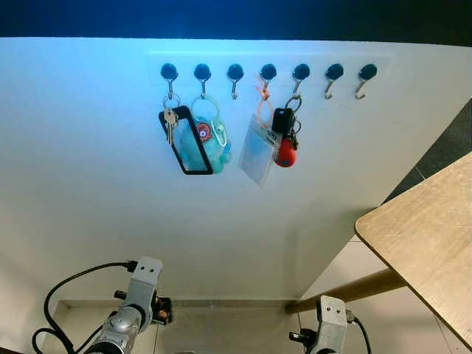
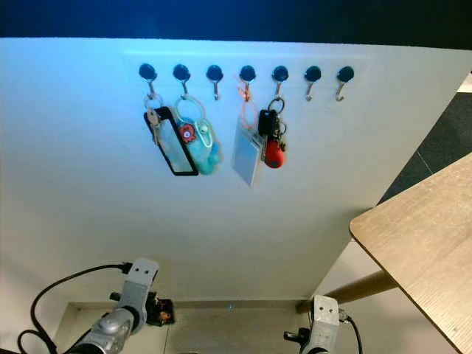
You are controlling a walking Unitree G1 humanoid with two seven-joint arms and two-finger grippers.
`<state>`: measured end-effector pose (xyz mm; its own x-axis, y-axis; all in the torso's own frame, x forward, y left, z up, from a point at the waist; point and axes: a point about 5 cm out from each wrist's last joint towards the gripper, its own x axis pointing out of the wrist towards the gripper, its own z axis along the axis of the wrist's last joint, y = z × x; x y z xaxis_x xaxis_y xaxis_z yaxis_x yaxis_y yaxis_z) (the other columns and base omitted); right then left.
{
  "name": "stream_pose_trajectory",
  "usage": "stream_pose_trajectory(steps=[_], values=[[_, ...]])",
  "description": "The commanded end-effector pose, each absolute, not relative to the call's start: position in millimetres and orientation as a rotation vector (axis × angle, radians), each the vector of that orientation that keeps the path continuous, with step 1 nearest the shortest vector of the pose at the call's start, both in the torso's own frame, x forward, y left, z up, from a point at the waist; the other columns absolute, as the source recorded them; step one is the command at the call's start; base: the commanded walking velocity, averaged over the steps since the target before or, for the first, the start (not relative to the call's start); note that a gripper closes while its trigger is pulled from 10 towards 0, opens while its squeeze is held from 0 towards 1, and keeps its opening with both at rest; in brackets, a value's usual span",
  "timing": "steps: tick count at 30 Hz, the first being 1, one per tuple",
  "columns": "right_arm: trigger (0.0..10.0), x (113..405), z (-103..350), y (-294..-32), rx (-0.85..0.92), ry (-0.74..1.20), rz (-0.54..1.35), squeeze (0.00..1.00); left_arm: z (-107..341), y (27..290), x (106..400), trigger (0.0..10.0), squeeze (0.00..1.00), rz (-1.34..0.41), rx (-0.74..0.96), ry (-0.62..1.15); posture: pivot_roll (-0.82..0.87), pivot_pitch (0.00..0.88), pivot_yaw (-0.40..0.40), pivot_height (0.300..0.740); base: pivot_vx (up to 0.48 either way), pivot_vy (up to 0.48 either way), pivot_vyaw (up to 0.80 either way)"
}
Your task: Hang keys on a hook
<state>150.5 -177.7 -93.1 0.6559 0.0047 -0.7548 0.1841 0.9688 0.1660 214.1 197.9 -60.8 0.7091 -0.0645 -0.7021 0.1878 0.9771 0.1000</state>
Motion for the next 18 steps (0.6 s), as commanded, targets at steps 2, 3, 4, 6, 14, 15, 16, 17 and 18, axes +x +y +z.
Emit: stream_pose_trajectory(steps=[2, 3, 4, 6, 14, 15, 16, 17, 18], values=[[10.0, 147.9, -93.9, -179.2, 0.241, 0.855, -0.11, 0.0, -61.3, 195.1, 214.0, 10.0, 0.0, -0.142, 0.154, 0.771, 0.05, 0.015, 0.001, 0.74, -0.356, 0.0, 0.0], [10.0, 147.9, -93.9, -179.2, 0.241, 0.855, -0.11, 0.0, -61.3, 195.1, 214.0, 10.0, 0.0, -0.142, 0.154, 0.771, 0.05, 0.015, 0.001, 0.74, -0.356, 0.0, 0.0], [10.0, 147.8, -93.9, -179.2, 0.241, 0.855, -0.11, 0.0, -61.3, 195.0, 214.2, 10.0, 0.0, -0.142, 0.153, 0.77, 0.05, 0.015, 0.001, 0.74, -0.356, 0.0, 0.0], [10.0, 147.7, -94.0, -179.0, 0.243, 0.855, -0.109, 0.0, -61.1, 194.8, 214.5, 10.0, 0.0, -0.143, 0.152, 0.768, 0.05, 0.017, 0.001, 0.74, -0.356, 0.0, 0.0], [10.0, 148.2, -93.8, -177.8, 0.246, 0.853, -0.106, 0.0, -60.4, 194.5, 215.5, 10.0, 0.0, -0.15, 0.155, 0.763, 0.05, 0.021, -0.001, 0.74, -0.359, 0.0, 0.0], [10.0, 148.2, -93.8, -177.8, 0.246, 0.853, -0.106, 0.0, -60.4, 194.5, 215.5, 10.0, 0.0, -0.15, 0.155, 0.763, 0.05, 0.021, -0.001, 0.74, -0.356, 0.0, 0.0], [10.0, 148.2, -93.8, -177.9, 0.246, 0.853, -0.107, 0.0, -60.2, 194.5, 215.7, 10.0, 0.0, -0.151, 0.156, 0.763, 0.05, 0.021, -0.001, 0.74, -0.36, 0.0, 0.0], [10.0, 148.2, -93.8, -177.9, 0.246, 0.853, -0.107, 0.0, -60.2, 194.5, 215.7, 10.0, 0.0, -0.151, 0.156, 0.763, 0.05, 0.021, -0.001, 0.74, -0.36, 0.0, 0.0], [10.0, 148.2, -93.8, -178.0, 0.247, 0.853, -0.107, 0.0, -60.1, 194.4, 215.9, 10.0, 0.0, -0.153, 0.157, 0.763, 0.05, 0.021, -0.001, 0.74, -0.356, 0.0, 0.0]])
